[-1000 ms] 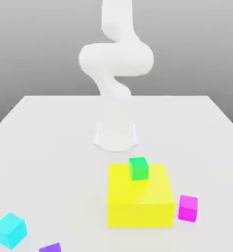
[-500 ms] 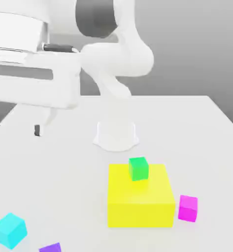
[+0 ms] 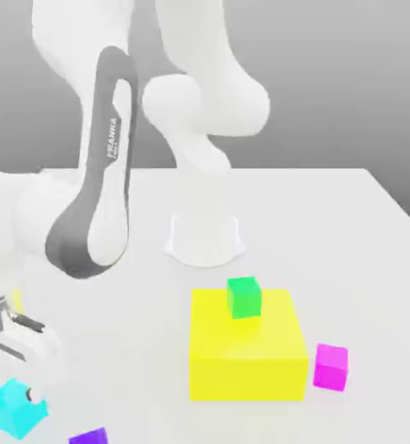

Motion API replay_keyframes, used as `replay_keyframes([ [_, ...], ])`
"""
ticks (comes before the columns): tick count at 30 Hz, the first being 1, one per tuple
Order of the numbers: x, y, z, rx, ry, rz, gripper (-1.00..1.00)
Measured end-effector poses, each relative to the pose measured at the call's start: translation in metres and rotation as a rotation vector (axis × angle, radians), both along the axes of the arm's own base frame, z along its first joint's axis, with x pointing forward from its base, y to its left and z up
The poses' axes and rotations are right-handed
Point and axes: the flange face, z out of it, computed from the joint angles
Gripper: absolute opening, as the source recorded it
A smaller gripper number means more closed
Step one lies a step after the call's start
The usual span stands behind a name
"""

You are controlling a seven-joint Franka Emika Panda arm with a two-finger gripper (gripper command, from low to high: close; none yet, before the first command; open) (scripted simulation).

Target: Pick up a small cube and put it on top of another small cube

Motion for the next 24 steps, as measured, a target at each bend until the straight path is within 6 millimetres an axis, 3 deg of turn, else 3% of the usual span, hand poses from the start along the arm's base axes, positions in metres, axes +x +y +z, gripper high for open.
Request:
replay_keyframes([
  [7,0.0,0.0,-0.001,0.0,0.001,0.0,-1.0],
  [12,0.0,0.007,0.058,0.001,0.001,0.016,-1.0],
  [19,-0.003,0.116,0.12,-0.002,0.002,0.303,-1.0],
  [22,-0.013,0.169,0.14,-0.003,0.002,0.447,-1.0],
  [24,-0.026,0.188,0.152,-0.003,0.002,0.512,-1.0],
])
